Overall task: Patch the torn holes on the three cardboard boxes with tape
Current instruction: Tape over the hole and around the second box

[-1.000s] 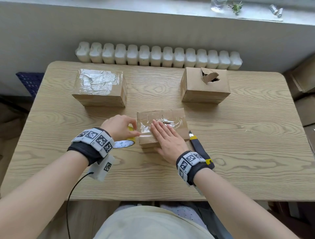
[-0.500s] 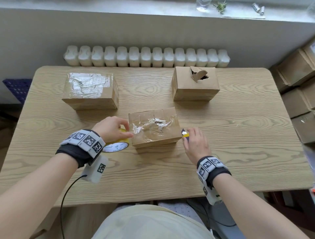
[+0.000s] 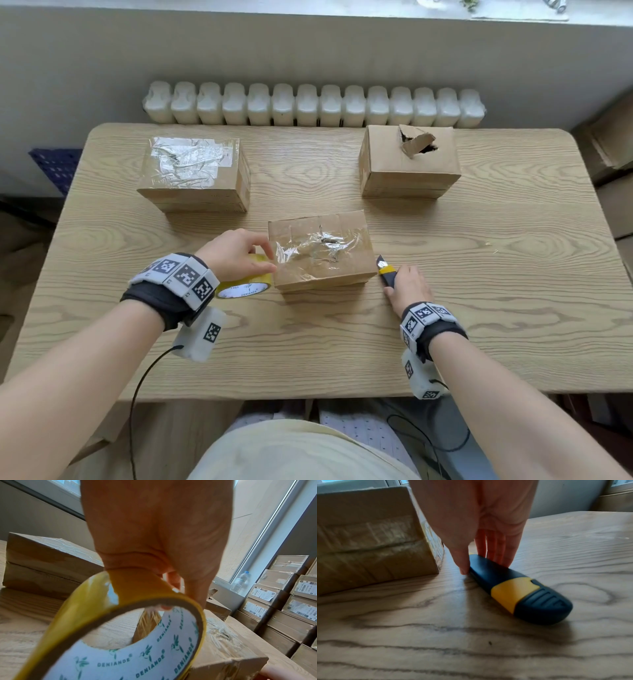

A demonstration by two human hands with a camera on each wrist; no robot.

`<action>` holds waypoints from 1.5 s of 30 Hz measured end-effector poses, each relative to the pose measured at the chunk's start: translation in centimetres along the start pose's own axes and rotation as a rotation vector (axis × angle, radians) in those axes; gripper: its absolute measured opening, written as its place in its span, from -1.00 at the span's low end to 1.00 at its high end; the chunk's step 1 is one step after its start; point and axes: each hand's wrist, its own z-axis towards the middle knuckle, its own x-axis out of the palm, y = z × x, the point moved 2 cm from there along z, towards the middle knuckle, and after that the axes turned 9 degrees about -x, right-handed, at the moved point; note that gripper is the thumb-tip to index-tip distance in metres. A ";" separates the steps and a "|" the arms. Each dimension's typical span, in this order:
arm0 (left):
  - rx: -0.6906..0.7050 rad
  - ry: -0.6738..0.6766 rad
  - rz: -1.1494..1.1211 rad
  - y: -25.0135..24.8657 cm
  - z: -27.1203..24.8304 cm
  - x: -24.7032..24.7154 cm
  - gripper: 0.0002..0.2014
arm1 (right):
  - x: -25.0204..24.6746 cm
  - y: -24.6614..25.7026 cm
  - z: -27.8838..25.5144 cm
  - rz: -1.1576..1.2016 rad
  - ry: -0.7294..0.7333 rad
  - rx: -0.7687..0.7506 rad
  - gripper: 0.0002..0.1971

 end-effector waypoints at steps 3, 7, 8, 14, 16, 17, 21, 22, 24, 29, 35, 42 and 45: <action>0.009 -0.003 0.004 -0.2 0.0 0.0 -0.87 | -1.4 0.2 -0.5 0.077 -0.036 0.010 -0.62; 0.018 0.000 0.048 -0.2 0.3 0.1 -0.85 | -4.7 1.0 -1.5 0.304 -0.232 -0.053 -0.66; 0.024 0.000 0.058 -0.2 0.4 0.1 -0.86 | -5.6 1.5 -1.8 0.379 -0.264 -0.087 -0.68; 0.033 -0.046 0.070 0.1 0.9 0.2 -0.87 | -7.7 7.4 -4.3 0.844 0.023 -0.350 -0.84; 0.021 -0.058 0.052 0.2 1.0 0.3 -0.84 | -6.9 9.2 -4.9 0.991 0.217 -0.331 -0.85; 0.016 -0.065 0.046 0.2 1.0 0.3 -0.82 | -6.4 9.9 -5.1 1.041 0.309 -0.300 -0.83; -0.001 -0.089 0.034 0.1 0.9 0.4 -0.82 | -4.4 11.8 -5.7 1.112 0.540 -0.239 -0.84; -0.005 -0.096 0.031 0.1 0.9 0.4 -0.81 | -4.0 12.1 -5.8 1.116 0.559 -0.231 -0.86; -0.007 -0.098 0.015 0.0 0.9 0.4 -0.80 | -3.6 12.6 -5.8 1.119 0.580 -0.219 -0.88; 0.039 -0.071 -0.023 -0.3 0.8 0.6 -0.85 | -3.0 13.2 -5.8 1.133 0.585 -0.188 -0.86; 0.051 -0.076 -0.010 0.0 0.7 0.7 -0.80 | -2.9 13.6 -5.8 1.150 0.578 -0.163 -0.79; 0.042 -0.068 -0.036 0.3 0.7 0.7 -0.80 | -2.9 12.2 -7.2 1.083 0.693 -0.163 -0.78; 0.055 -0.072 -0.043 0.2 0.7 0.7 -0.84 | -3.2 11.4 -7.6 1.092 0.695 -0.210 -0.80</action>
